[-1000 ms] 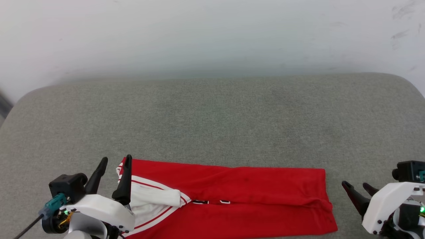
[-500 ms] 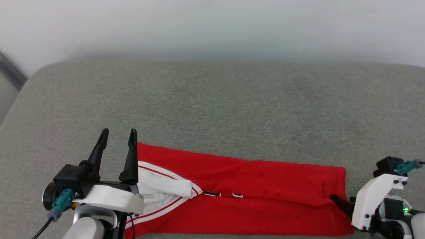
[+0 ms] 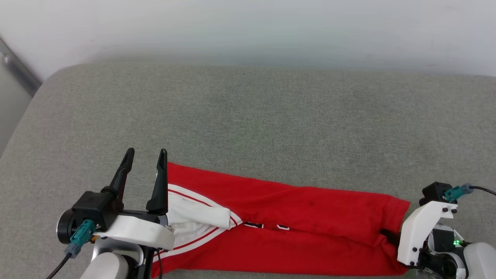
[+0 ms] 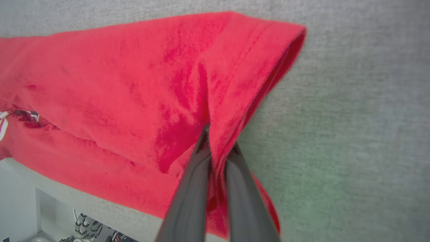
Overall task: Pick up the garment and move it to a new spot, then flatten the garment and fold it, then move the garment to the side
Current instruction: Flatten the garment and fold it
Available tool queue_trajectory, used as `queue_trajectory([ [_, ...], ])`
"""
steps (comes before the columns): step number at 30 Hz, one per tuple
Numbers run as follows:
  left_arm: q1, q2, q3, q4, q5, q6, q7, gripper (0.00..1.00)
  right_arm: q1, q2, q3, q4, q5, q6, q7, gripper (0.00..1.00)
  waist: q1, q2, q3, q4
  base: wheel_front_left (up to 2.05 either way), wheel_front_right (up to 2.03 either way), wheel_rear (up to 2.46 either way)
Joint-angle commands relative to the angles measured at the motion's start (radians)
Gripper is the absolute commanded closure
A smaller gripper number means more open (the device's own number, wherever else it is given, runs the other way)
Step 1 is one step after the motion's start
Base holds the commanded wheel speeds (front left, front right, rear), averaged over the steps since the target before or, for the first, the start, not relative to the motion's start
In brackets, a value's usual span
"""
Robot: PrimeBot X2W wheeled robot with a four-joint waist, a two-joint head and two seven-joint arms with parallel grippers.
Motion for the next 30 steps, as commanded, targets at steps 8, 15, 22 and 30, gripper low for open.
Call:
queue_trajectory([
  [8, 0.056, 0.006, 0.021, 0.03, 0.012, -0.002, -0.006, 0.0, 0.003, -0.072, -0.011, -0.025, 0.021, 0.001, -0.033, 1.0, 0.0, 0.0, -0.068, -0.041, 0.0, 0.0, 0.0],
  [15, 0.076, 0.015, 0.022, 0.02, 0.011, 0.01, -0.001, 0.0, 0.047, -0.097, -0.178, -0.038, -0.004, 0.001, -0.034, 1.0, 0.0, 0.0, -0.077, -0.06, 0.0, 0.0, 0.0],
  [22, 0.09, 0.025, 0.022, 0.011, 0.013, 0.021, 0.007, 0.0, 0.056, -0.001, -0.353, -0.107, 0.012, 0.001, 0.032, 1.0, 0.0, 0.0, -0.079, -0.073, 0.0, 0.0, 0.0],
  [30, 0.09, 0.029, 0.012, 0.009, 0.014, 0.023, 0.014, 0.0, 0.019, 0.118, -0.367, -0.154, 0.308, 0.001, 0.242, 1.0, 0.0, 0.0, -0.088, -0.059, 0.0, 0.0, 0.0],
])
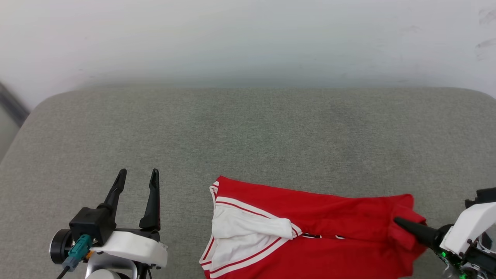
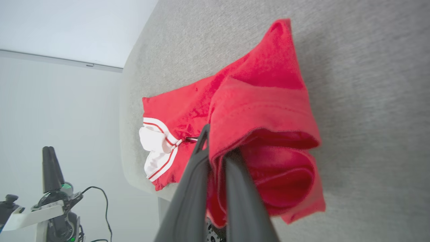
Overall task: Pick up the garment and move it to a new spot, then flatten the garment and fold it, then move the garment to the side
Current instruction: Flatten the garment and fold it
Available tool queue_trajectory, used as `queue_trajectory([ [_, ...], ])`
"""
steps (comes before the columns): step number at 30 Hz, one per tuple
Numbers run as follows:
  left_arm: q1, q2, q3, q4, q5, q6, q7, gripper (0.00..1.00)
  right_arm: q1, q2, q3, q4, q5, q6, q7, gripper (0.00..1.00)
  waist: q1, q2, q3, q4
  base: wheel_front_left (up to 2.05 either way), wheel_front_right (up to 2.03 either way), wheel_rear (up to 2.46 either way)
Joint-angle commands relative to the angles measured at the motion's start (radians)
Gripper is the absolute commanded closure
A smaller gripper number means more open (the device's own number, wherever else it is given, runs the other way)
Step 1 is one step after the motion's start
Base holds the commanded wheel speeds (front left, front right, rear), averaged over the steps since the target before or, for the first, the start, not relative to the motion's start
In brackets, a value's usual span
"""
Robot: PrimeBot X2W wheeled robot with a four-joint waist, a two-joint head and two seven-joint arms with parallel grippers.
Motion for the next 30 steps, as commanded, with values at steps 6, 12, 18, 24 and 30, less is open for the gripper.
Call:
queue_trajectory([
  [6, -0.019, 0.004, -0.019, 0.001, 0.006, -0.011, 0.01, 0.0, -0.018, 0.009, 0.15, 0.073, 0.283, 0.0, -0.002, 1.0, 0.0, 0.0, 0.003, 0.049, 0.0, 0.0, 0.0],
  [12, -0.038, -0.003, -0.03, 0.0, 0.006, -0.011, 0.014, 0.0, -0.072, 0.009, 0.406, 0.146, 0.428, 0.0, -0.117, 1.0, 0.0, 0.0, 0.021, 0.085, 0.0, 0.0, 0.0],
  [18, -0.061, -0.009, -0.046, 0.008, 0.009, -0.022, 0.018, 0.0, -0.153, 0.009, 0.639, 0.212, 0.488, 0.0, -0.247, 1.0, 0.0, 0.0, 0.036, 0.124, 0.0, 0.0, 0.0],
  [24, -0.075, -0.013, -0.048, 0.018, 0.008, -0.022, 0.012, 0.0, -0.246, 0.008, 0.799, 0.298, 0.477, 0.0, -0.401, 0.69, 0.0, 0.0, 0.056, 0.146, 0.0, 0.0, 0.0],
  [30, -0.072, -0.017, -0.047, 0.022, 0.006, -0.017, 0.007, 0.0, -0.3, 0.009, 0.887, 0.347, 0.451, 0.0, -0.499, 0.0, 0.0, 0.0, 0.064, 0.144, 0.0, 0.0, 0.0],
])
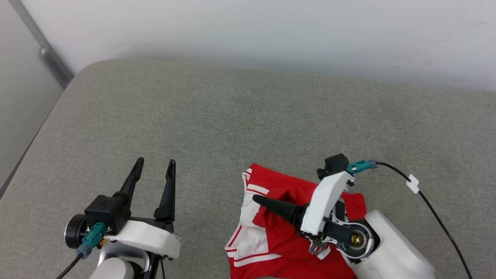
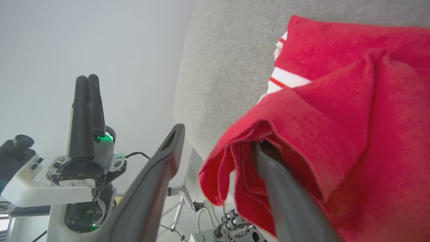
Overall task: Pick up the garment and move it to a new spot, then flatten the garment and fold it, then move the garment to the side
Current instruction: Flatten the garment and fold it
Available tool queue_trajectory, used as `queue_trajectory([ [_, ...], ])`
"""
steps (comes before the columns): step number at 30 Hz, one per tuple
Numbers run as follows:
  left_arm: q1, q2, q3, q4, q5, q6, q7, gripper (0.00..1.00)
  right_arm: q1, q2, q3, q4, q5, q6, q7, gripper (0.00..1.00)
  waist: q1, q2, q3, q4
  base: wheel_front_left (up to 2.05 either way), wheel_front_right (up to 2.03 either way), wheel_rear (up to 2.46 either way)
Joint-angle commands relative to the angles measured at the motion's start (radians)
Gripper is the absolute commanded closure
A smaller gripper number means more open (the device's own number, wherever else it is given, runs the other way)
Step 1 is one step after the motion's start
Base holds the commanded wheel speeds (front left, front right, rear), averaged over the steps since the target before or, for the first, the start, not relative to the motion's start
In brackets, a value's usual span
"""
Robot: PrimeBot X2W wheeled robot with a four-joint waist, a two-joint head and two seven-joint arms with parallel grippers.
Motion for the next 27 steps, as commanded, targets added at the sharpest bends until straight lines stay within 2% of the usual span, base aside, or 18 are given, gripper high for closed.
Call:
queue_trajectory([
  [1, -0.005, -0.004, 0.003, 0.001, -0.001, 0.005, -0.006, 0.0, -0.026, 0.0, 0.027, 0.008, -0.021, 0.0, -0.017, 0.0, -0.0001, -0.0001, 0.001, -0.004, 0.0, 0.0, 0.0],
  [5, -0.007, -0.005, 0.004, 0.002, -0.003, 0.005, -0.008, 0.0, -0.074, -0.032, 0.121, -0.015, -0.104, 0.0, -0.056, 0.0, -0.0001, -0.0001, 0.003, -0.013, 0.0, 0.0, 0.0],
  [9, -0.006, -0.005, 0.007, 0.006, -0.005, 0.007, -0.011, 0.0, -0.127, -0.11, 0.267, -0.047, -0.265, 0.0, -0.074, 0.0, -0.0001, -0.0001, -0.001, -0.025, 0.0, 0.0, 0.0],
  [13, 0.009, -0.004, 0.011, 0.008, -0.007, 0.013, -0.012, 0.0, -0.159, -0.178, 0.313, -0.072, -0.385, 0.0, -0.132, 0.0, -0.0001, -0.0001, -0.014, -0.039, 0.0, 0.0, 0.0],
  [18, 0.032, -0.003, 0.021, 0.004, -0.011, 0.027, -0.016, 0.0, -0.105, -0.251, 0.217, -0.084, -0.517, 0.0, -0.26, 0.0, -0.0001, -0.0001, -0.031, -0.071, 0.0, 0.0, 0.0],
  [22, 0.051, 0.003, 0.033, 0.001, -0.01, 0.041, -0.018, 0.0, -0.033, -0.291, 0.049, -0.103, -0.641, 0.0, -0.367, 0.0, -0.0001, -0.0001, -0.039, -0.107, 0.0, 0.0, 0.0],
  [27, 0.067, 0.013, 0.047, -0.003, -0.013, 0.051, -0.021, 0.0, 0.112, -0.261, -0.211, -0.197, -0.781, 0.0, -0.505, 0.0, -0.0001, -0.0001, -0.048, -0.145, 0.0, 0.0, 0.0],
])
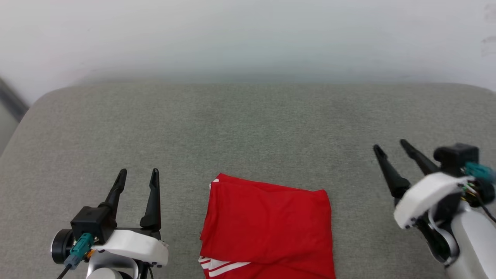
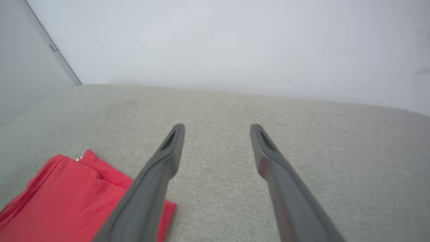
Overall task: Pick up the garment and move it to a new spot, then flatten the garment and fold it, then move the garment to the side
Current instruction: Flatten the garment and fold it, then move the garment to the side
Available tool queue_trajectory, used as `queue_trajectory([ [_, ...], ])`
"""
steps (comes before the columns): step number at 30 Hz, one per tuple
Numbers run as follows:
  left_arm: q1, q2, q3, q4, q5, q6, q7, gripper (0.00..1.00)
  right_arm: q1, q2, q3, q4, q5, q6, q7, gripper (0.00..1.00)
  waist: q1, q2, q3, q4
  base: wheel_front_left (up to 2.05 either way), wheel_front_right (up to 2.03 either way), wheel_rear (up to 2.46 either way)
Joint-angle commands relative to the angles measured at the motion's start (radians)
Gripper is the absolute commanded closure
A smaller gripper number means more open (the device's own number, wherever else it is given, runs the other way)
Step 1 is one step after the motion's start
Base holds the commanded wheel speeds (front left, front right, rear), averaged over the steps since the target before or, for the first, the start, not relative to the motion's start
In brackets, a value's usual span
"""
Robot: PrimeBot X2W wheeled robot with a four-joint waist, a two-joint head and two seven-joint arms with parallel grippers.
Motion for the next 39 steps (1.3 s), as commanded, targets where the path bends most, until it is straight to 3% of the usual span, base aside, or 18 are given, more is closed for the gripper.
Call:
queue_trajectory([
  [1, 0.014, 0.01, 0.007, -0.002, -0.003, 0.008, -0.006, 0.0, 0.064, 0.019, -0.083, -0.059, -0.067, 0.0, -0.049, 0.0, 0.0, 0.0, -0.007, -0.021, 0.0, 0.0, 0.0],
  [5, 0.022, 0.017, 0.017, 0.009, -0.001, 0.009, -0.007, 0.0, 0.178, 0.087, -0.222, -0.195, -0.155, 0.0, -0.105, 0.0, 0.0, 0.0, -0.018, -0.039, 0.0, 0.0, 0.0],
  [6, 0.042, 0.021, 0.019, 0.017, -0.003, 0.017, -0.007, 0.0, 0.27, 0.139, -0.273, -0.289, -0.19, 0.0, -0.109, 0.0, 0.0, 0.0, -0.04, -0.049, 0.0, 0.0, 0.0],
  [17, 0.122, 0.026, 0.016, 0.036, 0.006, 0.039, -0.009, 0.0, 0.479, 0.219, -0.329, -0.5, -0.307, 0.0, -0.022, 0.0, 0.0, 0.0, -0.09, -0.067, 0.0, 0.0, 0.0],
  [33, 0.115, 0.001, 0.026, 0.07, 0.002, 0.018, -0.014, 0.0, 0.516, 0.234, -0.34, -0.582, -0.338, 0.0, 0.059, 0.0, 0.0, 0.0, -0.096, -0.064, 0.0, 0.0, 0.0],
  [39, 0.108, -0.019, 0.054, 0.061, 0.002, 0.022, -0.015, 0.0, 0.486, 0.234, -0.42, -0.51, -0.21, -0.001, 0.166, 0.0, 0.0, 0.0, -0.083, -0.058, 0.0, 0.0, 0.0],
])
